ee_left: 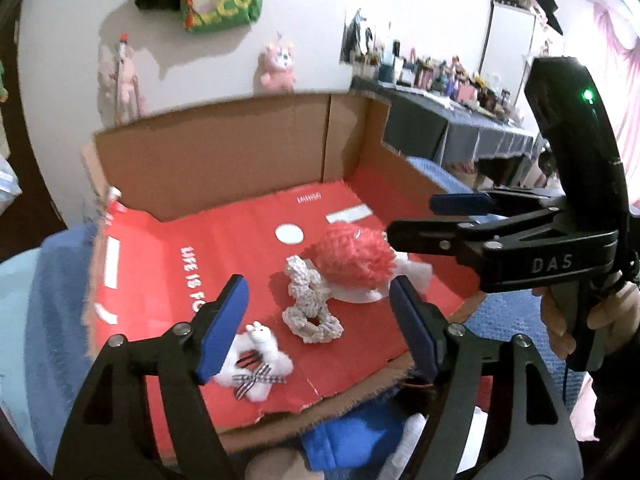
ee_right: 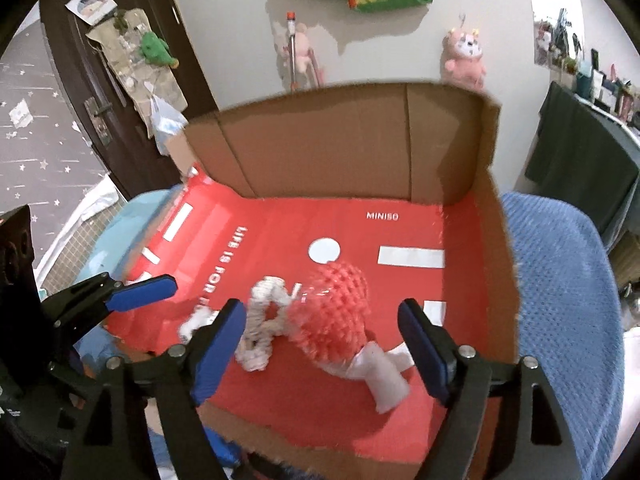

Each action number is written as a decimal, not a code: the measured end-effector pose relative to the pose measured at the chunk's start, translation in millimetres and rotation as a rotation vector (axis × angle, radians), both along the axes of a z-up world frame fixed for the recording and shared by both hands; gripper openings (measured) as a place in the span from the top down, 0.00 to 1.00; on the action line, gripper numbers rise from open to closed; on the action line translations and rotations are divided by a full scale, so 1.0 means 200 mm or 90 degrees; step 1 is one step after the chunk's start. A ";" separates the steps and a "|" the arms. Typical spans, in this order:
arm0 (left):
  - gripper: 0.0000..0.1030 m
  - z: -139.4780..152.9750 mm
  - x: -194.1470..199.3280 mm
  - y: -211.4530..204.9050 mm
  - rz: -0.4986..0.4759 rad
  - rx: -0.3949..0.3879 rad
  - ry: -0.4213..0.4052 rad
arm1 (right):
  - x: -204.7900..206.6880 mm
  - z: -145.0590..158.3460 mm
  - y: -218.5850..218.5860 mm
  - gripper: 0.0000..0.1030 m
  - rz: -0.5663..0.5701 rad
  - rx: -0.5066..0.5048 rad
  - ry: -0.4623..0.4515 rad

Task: Organize soft objects
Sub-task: 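Withdraw both open tools from the box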

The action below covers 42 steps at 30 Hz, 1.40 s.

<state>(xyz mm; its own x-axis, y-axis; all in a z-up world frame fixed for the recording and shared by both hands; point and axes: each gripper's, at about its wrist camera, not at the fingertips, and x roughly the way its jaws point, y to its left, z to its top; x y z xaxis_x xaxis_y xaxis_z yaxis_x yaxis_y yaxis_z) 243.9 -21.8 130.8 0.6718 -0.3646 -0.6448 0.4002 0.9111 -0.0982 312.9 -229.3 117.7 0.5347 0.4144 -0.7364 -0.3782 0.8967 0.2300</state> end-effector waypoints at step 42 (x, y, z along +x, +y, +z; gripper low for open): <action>0.05 -0.10 -1.09 0.08 0.191 0.013 -0.190 | -1.35 0.06 -0.16 0.00 -0.154 -0.055 -0.307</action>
<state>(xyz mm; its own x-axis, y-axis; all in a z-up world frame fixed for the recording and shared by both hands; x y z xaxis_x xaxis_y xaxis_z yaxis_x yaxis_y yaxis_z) 26.3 -4.8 111.5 0.9045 -0.1133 -0.4111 0.1251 0.9921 0.0018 42.7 -261.4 129.0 0.8925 0.1866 -0.4107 -0.2034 0.9791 0.0029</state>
